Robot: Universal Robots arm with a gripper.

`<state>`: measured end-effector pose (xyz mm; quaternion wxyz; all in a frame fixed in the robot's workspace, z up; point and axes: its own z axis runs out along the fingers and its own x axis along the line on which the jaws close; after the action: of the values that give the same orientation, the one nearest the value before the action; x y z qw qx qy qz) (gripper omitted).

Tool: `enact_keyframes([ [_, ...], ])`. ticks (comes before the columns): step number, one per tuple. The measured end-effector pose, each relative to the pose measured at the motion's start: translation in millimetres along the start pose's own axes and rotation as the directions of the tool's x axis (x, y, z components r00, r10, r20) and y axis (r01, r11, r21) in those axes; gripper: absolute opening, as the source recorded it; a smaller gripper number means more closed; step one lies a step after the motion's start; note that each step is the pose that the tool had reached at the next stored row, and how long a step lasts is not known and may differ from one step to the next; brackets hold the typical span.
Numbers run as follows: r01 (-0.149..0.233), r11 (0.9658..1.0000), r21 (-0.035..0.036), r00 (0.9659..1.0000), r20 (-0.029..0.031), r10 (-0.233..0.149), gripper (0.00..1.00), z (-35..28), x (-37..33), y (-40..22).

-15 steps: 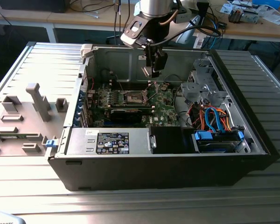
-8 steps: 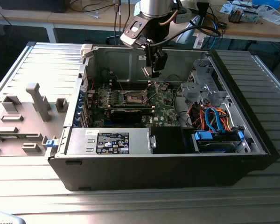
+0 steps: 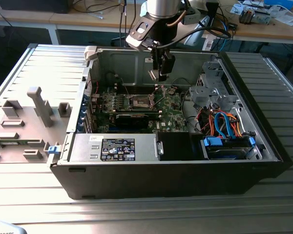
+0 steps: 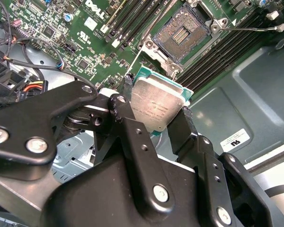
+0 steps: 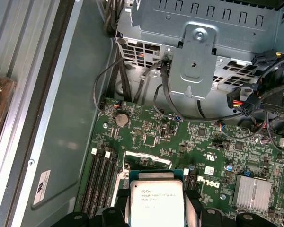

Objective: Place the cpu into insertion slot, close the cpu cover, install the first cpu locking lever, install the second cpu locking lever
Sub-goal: 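Place the cpu into insertion slot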

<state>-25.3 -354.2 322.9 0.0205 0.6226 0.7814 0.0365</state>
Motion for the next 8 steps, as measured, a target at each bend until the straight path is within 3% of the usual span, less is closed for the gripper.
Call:
enact_keyframes([
  [8,-0.009,1.0000,-0.0002,1.0000,0.0007,0.009,0.55,0.8,0.0,-0.1],
])
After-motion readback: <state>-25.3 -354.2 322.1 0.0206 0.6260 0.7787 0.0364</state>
